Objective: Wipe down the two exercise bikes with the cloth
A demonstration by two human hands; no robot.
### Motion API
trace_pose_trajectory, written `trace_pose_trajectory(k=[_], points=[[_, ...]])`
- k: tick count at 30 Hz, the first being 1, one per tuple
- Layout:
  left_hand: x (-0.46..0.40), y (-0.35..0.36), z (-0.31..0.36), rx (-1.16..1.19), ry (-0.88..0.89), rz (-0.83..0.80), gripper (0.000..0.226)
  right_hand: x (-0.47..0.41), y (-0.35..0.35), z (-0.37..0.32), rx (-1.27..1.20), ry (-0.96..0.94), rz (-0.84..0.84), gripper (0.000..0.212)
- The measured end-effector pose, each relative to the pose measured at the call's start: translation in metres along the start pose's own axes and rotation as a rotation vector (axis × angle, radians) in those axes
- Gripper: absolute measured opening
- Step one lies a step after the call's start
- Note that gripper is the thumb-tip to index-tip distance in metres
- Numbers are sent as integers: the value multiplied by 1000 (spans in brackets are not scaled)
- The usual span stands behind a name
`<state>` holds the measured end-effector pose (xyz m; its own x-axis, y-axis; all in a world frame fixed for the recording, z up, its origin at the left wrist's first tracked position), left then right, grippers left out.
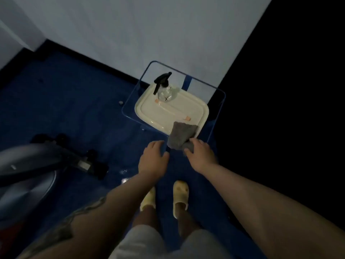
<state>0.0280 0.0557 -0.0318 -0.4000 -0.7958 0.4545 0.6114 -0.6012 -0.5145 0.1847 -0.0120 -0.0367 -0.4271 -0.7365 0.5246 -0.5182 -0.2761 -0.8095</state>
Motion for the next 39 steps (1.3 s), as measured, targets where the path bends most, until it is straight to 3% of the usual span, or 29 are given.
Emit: trace_pose_trajectory(k=[8,14,22,28,31,34,39], points=[[-43,14,-25,9,10,-18,45,-62,41,-5,100,-1,29,55],[-48,20,-44,54,-34,-31,44,-79,47,-3,149,60,124,16],[-30,-4,-35,109,-71,2,41,-53,2,-13,166,-26,232,23],[4,-67,-4,127,-3,149,40,-9,-60,-57,137,-331,378,21],[35,-107,6,148,7,276,39,14,-89,-87,-91,-414,388,10],[72,-147,10,201,1,435,38,38,-103,-124,-326,-486,385,13],[143,-212,3,219,26,670,36,93,-100,-207,-482,-720,384,15]])
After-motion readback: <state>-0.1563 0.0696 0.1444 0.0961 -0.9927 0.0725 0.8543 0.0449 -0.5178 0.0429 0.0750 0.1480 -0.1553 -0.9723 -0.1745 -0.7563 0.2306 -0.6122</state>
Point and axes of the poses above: each hand's wrist, its own x-axis away from the middle knuckle, its own y-axis out of the palm, z = x × y, the point moved 7 cm from there along -x, towards the middle knuckle, and after that the axes turned 13 degrees about x, right-handed, at the moved point
